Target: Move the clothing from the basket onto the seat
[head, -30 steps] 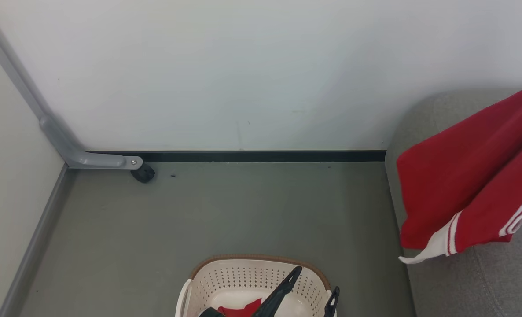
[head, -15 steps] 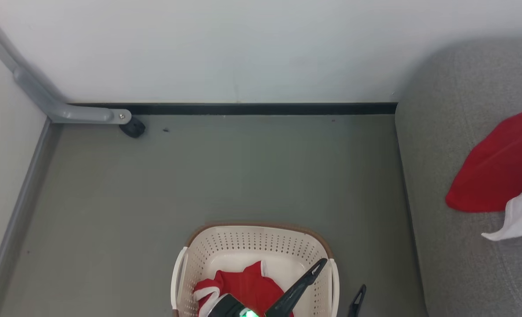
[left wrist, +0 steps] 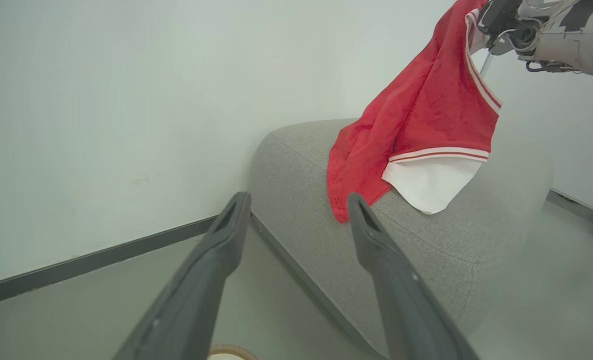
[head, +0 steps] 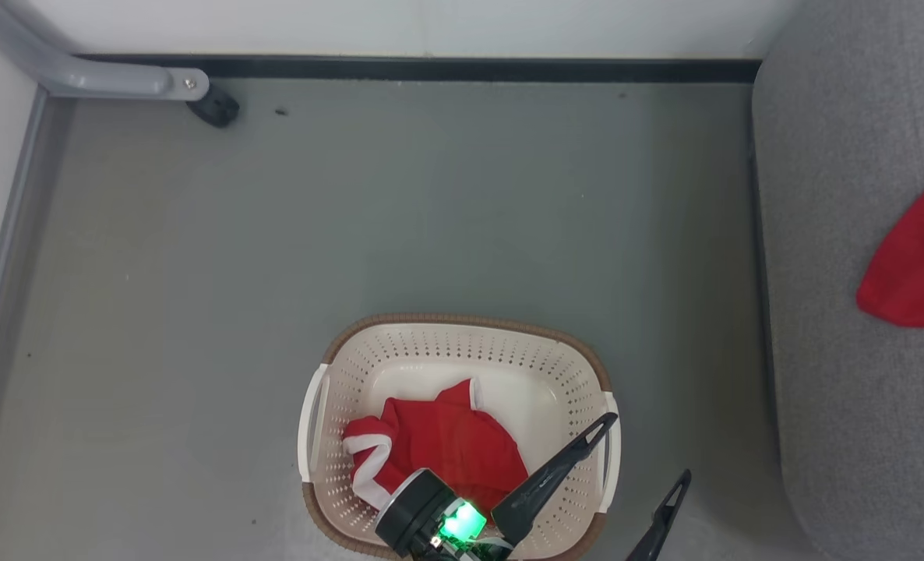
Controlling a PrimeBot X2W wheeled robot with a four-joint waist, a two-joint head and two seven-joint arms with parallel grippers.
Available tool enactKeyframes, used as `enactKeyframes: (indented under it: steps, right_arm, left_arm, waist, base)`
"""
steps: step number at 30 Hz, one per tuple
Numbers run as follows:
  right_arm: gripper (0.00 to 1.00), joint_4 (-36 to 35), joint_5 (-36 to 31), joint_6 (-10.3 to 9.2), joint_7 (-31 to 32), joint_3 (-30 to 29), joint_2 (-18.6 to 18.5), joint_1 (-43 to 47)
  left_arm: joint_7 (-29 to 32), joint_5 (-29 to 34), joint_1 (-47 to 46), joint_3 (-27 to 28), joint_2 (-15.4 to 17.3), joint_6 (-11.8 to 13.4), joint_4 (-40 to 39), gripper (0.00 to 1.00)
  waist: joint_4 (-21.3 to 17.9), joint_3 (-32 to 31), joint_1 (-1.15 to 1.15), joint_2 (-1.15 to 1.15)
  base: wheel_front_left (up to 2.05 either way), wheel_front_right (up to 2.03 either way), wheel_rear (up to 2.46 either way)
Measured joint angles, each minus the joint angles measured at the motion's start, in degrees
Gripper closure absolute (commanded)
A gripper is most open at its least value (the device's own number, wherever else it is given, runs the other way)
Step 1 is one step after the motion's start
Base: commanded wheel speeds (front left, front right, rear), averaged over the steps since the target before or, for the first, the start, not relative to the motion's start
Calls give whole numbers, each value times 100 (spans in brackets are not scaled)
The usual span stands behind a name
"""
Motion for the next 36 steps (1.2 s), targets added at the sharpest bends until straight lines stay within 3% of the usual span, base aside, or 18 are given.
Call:
enactKeyframes:
  steps: [7,14,20,27,28,31,36]
  right_arm:
    - [100,345,97,0,1,159,26,53]
    - [100,446,475,0,1,492,370,88]
    - [100,561,639,1,1,716,686,142]
    - [100,698,797,1,1,861,666,136]
    - [78,714,798,1,1,899,667,131]
    - [0,743,825,1,1,1009,671,129]
    - [0,773,832,1,1,1267,716,140]
  left_arm:
    - [-112,-8,-298,-151,-3,0,38,0]
    - [-221,-31,-505,-215,-10,0,129,0]
    - [-272,-78,-566,-193,-11,0,272,0]
    - [-289,-246,-571,-159,-15,0,397,0]
    - [-290,-249,-571,-157,-15,0,415,0]
    - [-298,-303,-572,-147,-15,0,509,0]
    - [-323,-359,-578,-135,-15,0,628,0]
  waist:
    - [53,443,0,0]
    - [183,866,0,0]
    - [289,940,0,0]
    - [290,811,-2,0]
    - [287,792,-2,0]
    - [278,724,-2,0]
    - [268,574,-2,-1]
  base:
    - [0,0,0]
    - [0,0,0]
    - [0,0,0]
    - [0,0,0]
    - [0,0,0]
    - [0,0,0]
    - [0,0,0]
